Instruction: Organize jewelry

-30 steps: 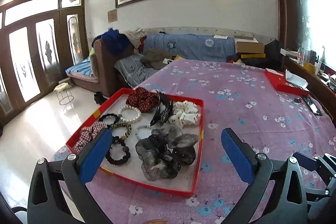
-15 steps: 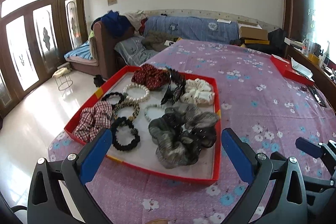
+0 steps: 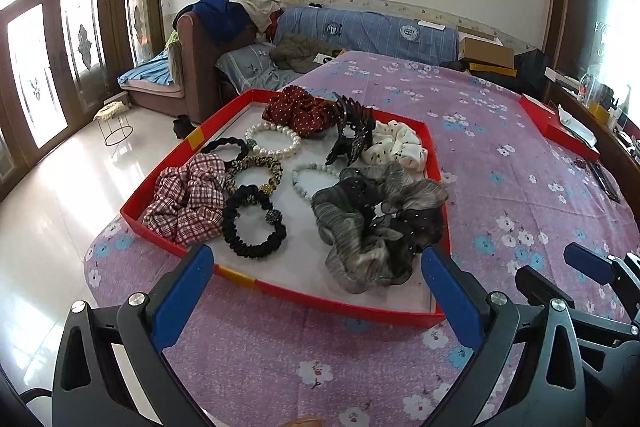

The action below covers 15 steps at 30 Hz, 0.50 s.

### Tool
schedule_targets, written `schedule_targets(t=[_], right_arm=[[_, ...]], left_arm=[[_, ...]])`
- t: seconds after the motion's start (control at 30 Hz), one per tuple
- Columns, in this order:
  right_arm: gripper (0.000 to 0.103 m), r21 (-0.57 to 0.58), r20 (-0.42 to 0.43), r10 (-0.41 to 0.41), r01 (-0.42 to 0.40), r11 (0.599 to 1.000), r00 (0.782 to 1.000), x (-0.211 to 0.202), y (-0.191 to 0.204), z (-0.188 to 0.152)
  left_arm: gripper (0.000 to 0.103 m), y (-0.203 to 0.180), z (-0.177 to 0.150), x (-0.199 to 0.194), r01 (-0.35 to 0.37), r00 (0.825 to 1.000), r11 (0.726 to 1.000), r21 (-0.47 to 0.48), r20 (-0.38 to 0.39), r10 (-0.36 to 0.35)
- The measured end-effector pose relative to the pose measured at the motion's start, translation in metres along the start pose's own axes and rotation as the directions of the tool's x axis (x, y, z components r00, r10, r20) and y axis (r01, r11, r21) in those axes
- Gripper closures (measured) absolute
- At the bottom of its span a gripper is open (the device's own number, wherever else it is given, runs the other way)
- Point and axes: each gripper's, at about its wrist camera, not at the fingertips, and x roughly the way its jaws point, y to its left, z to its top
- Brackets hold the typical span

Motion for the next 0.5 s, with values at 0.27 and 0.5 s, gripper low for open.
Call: schedule_targets(t=[0.27,0.5], right_arm=[[0.036,-0.015,-0.002,-0.009,0.009,1.0,1.0,0.003,0.005,0.002],[0.035,0.013,-0.017,-0.014,0.014,1.0,1.0,0.007,-0.003,-0.001]], left_arm=[[0.0,0.002,-0.002,0.006,-0.004,1.0,1.0,-0.007,-0.023,0.003],[0.0,-0.006,-0.005,0.009,-0.007,0.999,1.0,0.025,-0.041,0.008]])
